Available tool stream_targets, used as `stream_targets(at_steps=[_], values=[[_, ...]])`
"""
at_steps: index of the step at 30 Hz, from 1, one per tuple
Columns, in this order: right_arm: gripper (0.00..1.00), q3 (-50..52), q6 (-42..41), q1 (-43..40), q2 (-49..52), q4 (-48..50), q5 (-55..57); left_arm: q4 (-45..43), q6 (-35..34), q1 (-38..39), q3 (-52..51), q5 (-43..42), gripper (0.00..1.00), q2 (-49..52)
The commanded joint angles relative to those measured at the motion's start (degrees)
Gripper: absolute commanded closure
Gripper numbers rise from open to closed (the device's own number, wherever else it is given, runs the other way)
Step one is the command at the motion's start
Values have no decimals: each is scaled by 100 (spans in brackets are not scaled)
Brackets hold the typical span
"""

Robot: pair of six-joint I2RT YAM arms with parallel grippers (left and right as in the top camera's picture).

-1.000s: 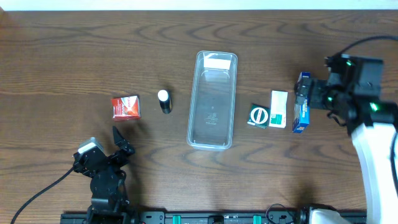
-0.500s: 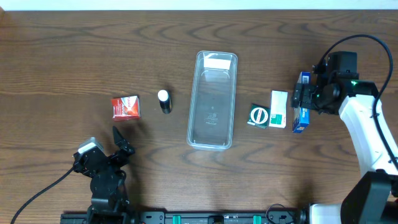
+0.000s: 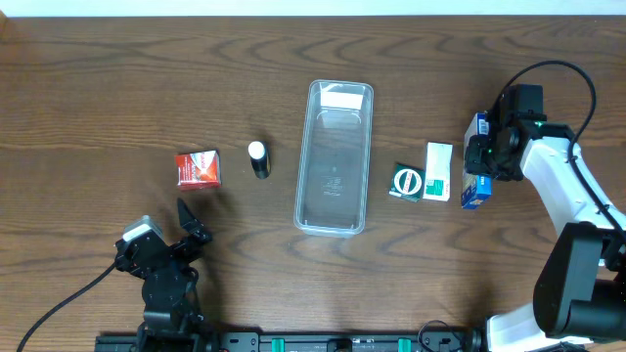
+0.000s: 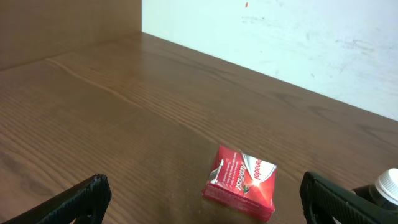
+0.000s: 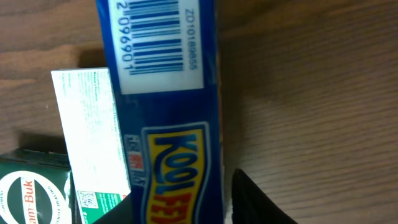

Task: Pack container
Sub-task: 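Lift the blue box and carry it over the clear container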

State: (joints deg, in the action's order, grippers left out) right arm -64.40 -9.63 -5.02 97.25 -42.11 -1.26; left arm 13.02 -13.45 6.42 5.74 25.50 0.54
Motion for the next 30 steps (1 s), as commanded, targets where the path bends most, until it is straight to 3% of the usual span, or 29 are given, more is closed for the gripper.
stream_targets(at_steps=[1, 5, 10, 15, 21, 25, 30], values=[[69, -28, -61, -24, -369, 28, 37, 35, 33, -28, -140, 70, 2, -33], [77, -116, -61, 7, -984, 15, -439, 35, 33, -28, -140, 70, 2, -33], [99, -151, -63, 87, -1941, 111, -1252, 35, 33, -28, -140, 70, 2, -33], [99, -151, -66, 173, -2439, 101, -1099, 35, 33, -28, -140, 70, 2, -33], [99, -151, -94, 195, -2476, 601, -2826, 35, 33, -28, -140, 70, 2, -33], [99, -151, -680, 442, -2476, 1375, -3530, 35, 33, -28, -140, 70, 2, -33], [99, -149, -1204, 1178, -2378, 1932, -3416, 35, 33, -28, -140, 70, 2, -33]])
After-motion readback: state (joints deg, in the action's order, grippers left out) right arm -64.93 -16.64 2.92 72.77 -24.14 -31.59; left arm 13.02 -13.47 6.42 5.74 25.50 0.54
